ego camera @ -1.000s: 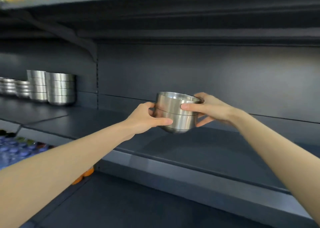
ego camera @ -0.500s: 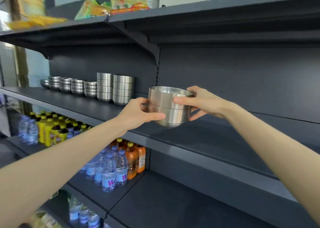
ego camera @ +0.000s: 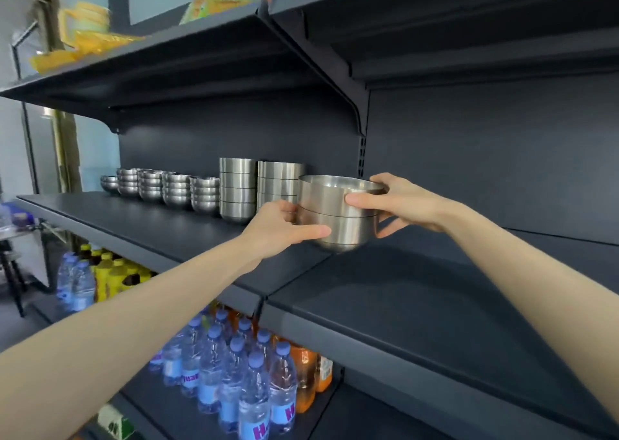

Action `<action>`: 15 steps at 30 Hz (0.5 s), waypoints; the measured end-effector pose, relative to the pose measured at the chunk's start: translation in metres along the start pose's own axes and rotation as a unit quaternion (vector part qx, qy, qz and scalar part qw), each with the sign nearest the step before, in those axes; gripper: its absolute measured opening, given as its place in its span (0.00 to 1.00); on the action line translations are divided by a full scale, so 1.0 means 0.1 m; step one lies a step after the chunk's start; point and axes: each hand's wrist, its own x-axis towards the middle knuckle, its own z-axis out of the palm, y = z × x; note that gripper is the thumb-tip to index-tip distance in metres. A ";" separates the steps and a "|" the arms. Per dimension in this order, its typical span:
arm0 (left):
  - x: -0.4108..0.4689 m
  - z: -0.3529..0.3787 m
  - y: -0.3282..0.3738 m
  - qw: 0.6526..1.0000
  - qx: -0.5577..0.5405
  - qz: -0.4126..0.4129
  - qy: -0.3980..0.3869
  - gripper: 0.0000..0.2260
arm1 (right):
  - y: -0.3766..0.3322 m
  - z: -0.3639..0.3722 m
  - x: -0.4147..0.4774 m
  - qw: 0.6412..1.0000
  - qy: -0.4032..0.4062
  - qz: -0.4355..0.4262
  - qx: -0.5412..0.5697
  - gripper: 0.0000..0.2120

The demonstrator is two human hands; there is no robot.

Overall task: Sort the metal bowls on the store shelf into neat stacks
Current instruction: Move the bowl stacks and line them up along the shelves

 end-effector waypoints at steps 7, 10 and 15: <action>0.74 -0.16 -0.38 0.997 -0.001 -0.006 -0.073 0.21 | 0.10 0.16 0.62 0.999 0.014 0.042 -0.002 0.34; 1.02 -0.23 -0.53 0.995 -0.001 -0.001 -0.096 0.21 | 0.17 0.23 0.84 0.997 0.027 0.066 -0.006 0.36; 1.46 -0.34 -0.78 0.990 0.013 0.014 -0.138 0.29 | 0.22 0.38 1.16 0.994 0.033 0.095 -0.029 0.16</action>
